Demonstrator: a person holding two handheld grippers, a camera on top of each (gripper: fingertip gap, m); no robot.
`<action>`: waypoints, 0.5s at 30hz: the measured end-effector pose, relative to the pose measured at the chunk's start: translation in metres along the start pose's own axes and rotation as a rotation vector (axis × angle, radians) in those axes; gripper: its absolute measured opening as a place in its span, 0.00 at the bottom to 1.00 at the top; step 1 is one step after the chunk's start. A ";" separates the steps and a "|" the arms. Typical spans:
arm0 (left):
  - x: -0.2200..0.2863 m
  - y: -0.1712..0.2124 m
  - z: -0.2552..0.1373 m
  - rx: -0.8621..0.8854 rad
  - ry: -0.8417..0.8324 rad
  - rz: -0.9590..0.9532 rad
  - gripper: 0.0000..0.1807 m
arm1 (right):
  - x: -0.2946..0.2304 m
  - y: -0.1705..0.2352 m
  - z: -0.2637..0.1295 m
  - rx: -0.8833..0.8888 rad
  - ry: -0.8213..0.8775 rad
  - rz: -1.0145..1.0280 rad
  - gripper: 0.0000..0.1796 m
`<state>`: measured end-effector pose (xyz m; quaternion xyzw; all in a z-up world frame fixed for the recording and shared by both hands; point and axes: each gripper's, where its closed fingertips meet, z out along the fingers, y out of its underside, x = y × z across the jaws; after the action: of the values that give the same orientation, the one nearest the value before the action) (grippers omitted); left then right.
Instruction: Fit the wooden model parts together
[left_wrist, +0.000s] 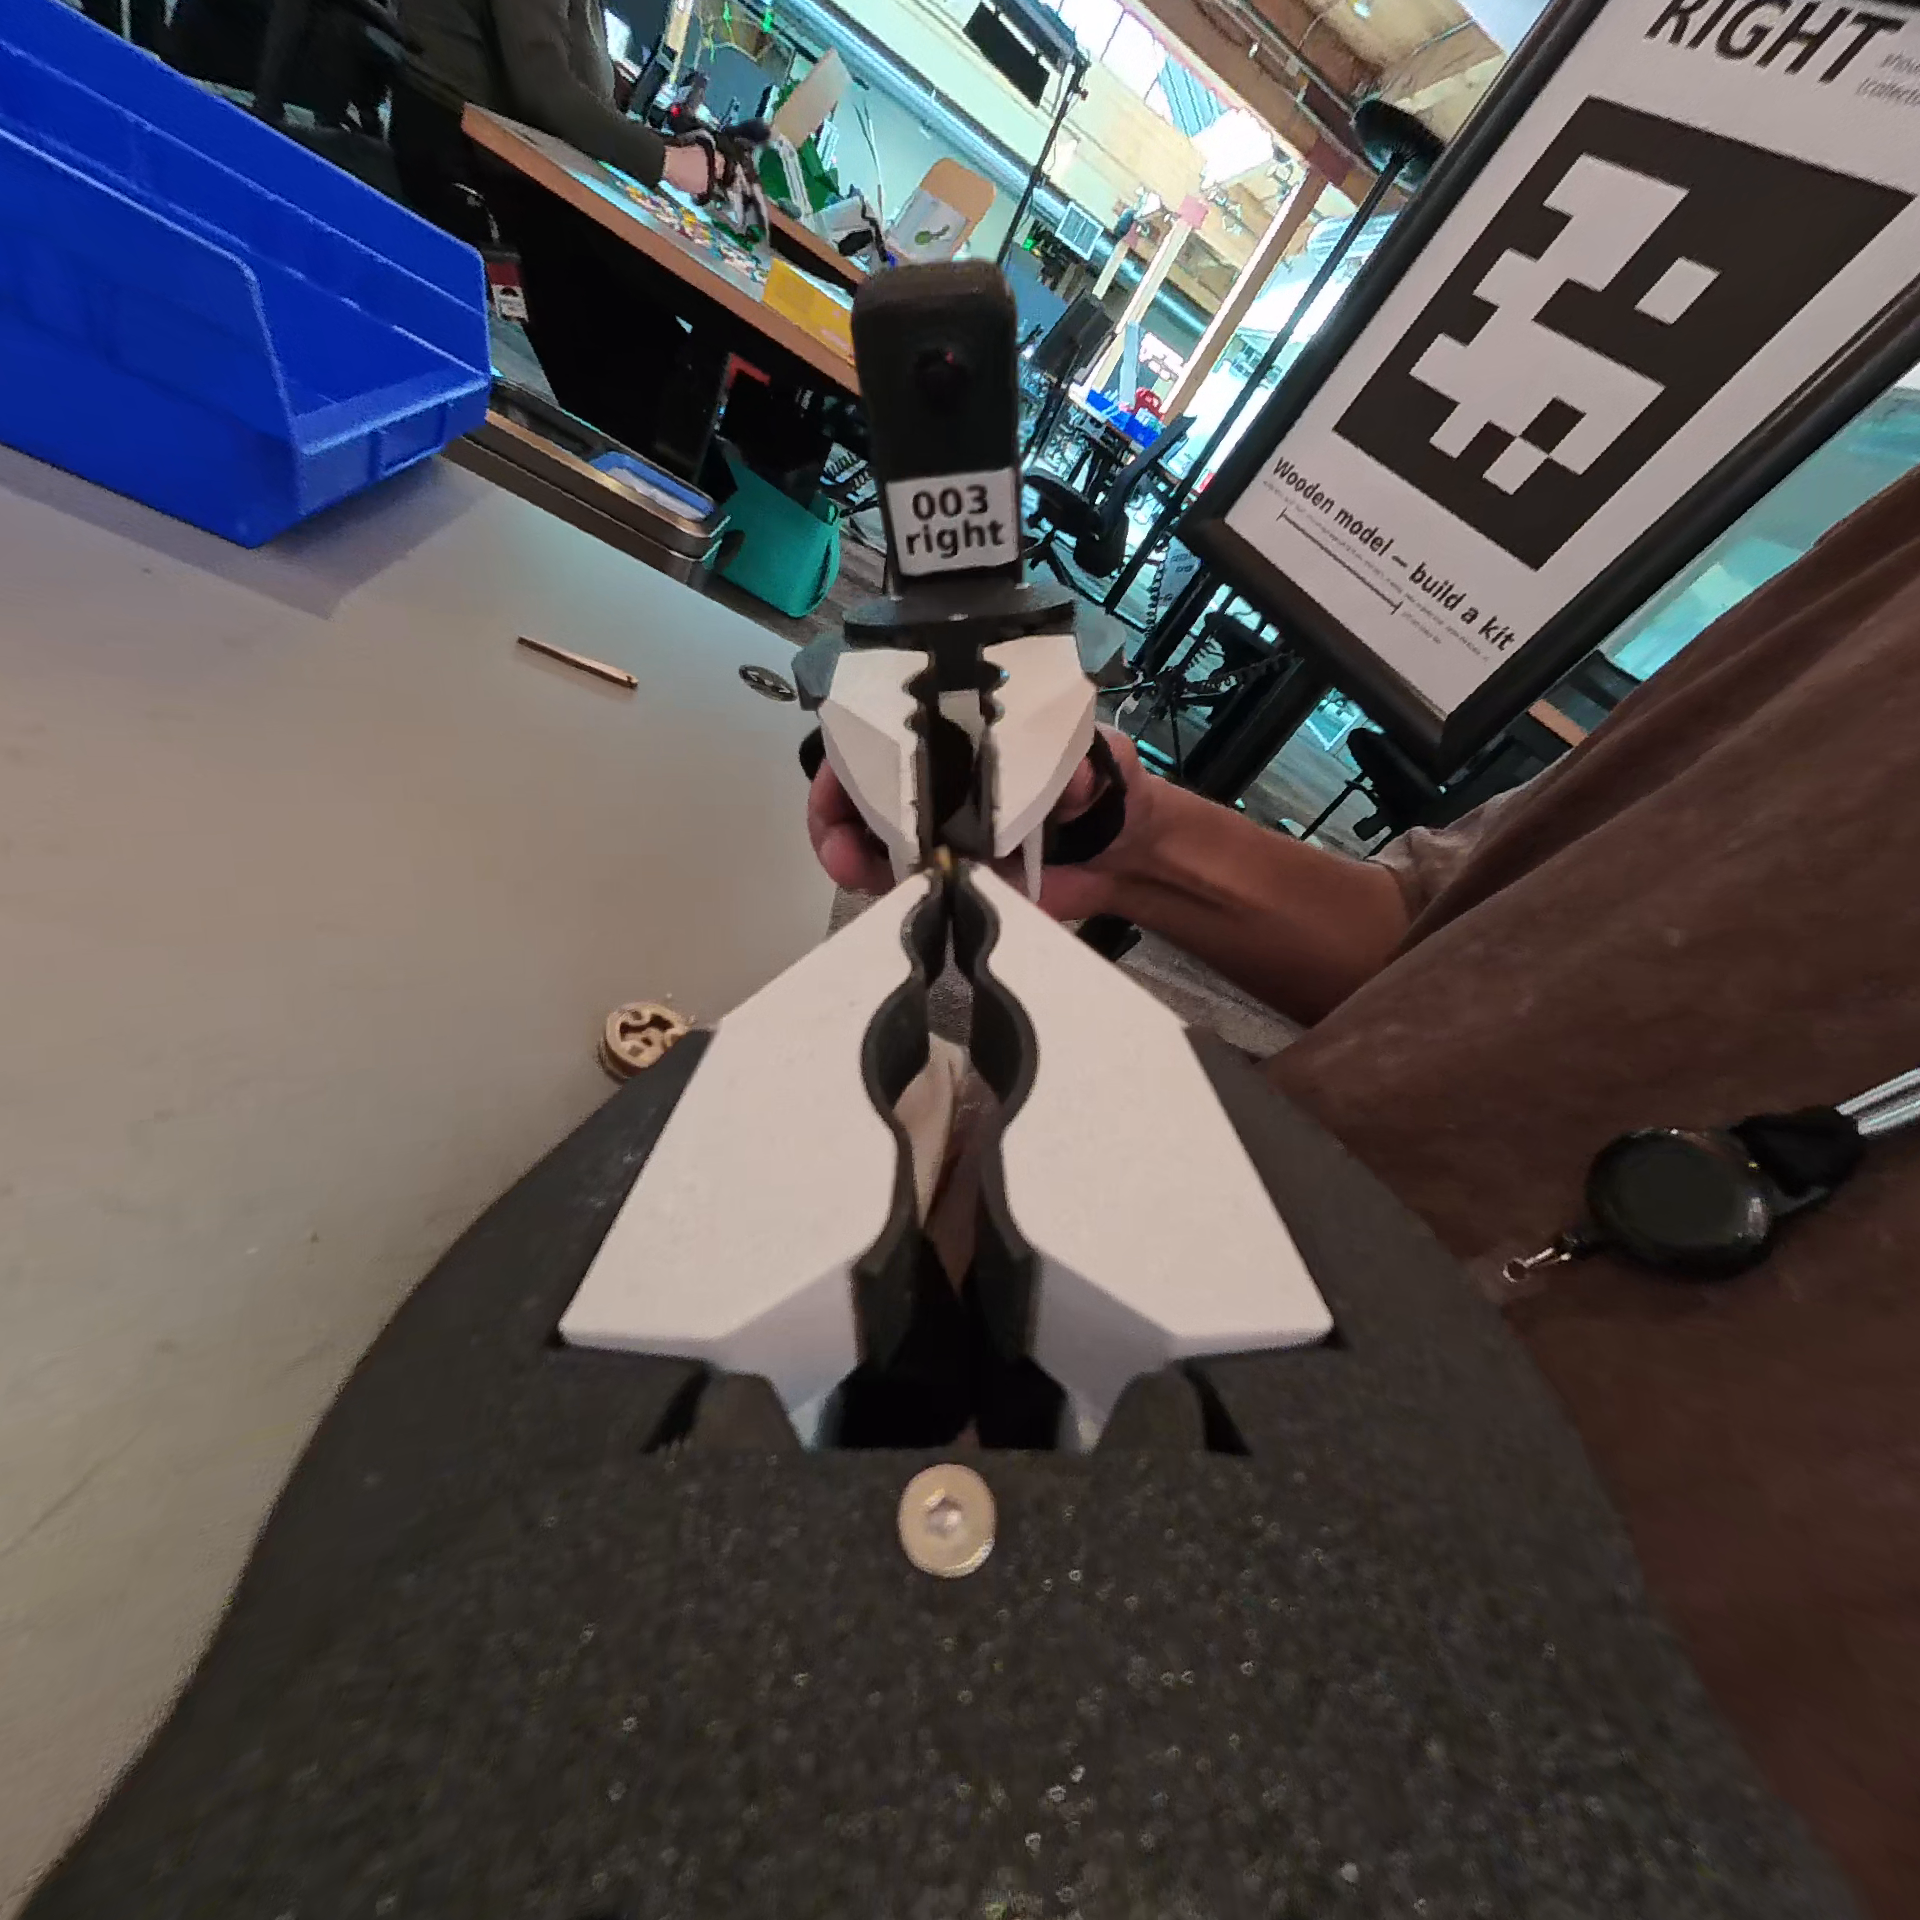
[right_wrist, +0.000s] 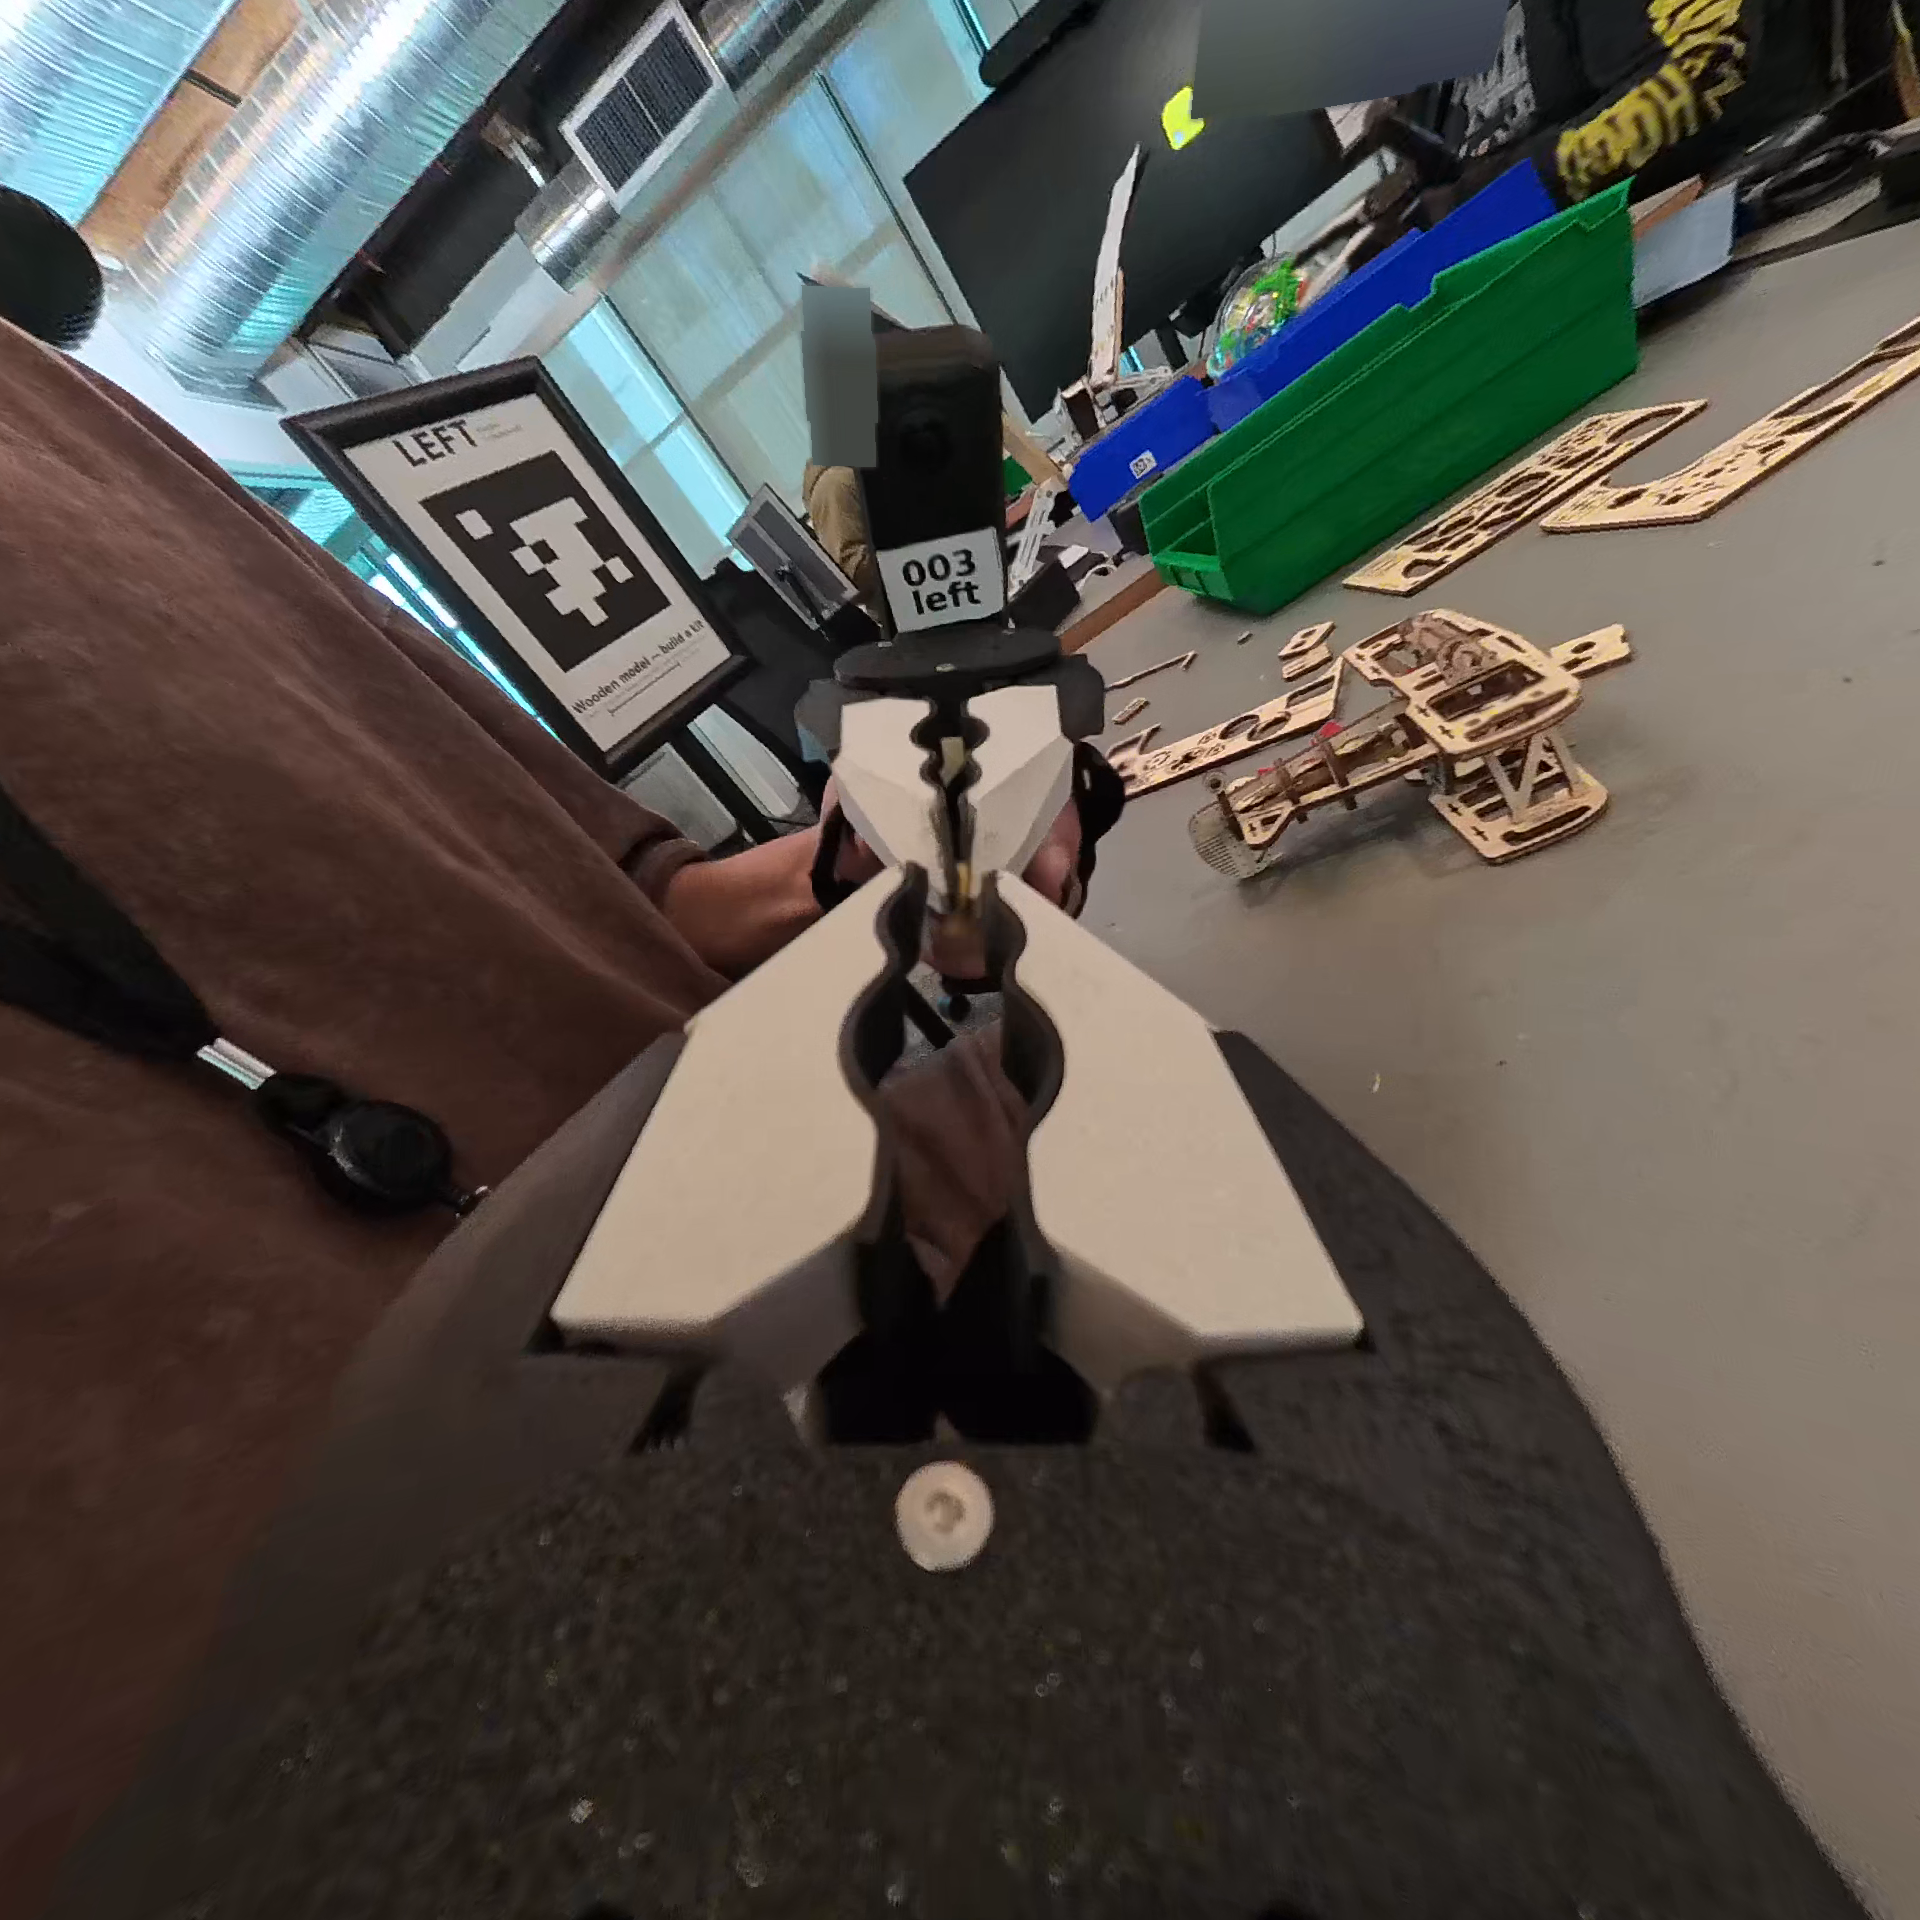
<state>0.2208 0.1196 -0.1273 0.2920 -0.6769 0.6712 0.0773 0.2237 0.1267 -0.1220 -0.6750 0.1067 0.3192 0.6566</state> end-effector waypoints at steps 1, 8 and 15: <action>0.001 -0.001 0.000 0.007 0.008 -0.009 0.00 | 0.000 0.001 -0.001 0.003 -0.005 0.003 0.05; 0.005 -0.005 0.001 0.032 0.035 -0.021 0.00 | -0.005 0.004 -0.001 -0.001 -0.068 0.037 0.04; 0.001 0.003 0.003 -0.013 0.002 -0.014 0.00 | 0.005 0.006 -0.003 -0.012 -0.016 0.050 0.00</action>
<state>0.2197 0.1165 -0.1300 0.2956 -0.6792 0.6665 0.0844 0.2248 0.1245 -0.1299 -0.6735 0.1160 0.3415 0.6452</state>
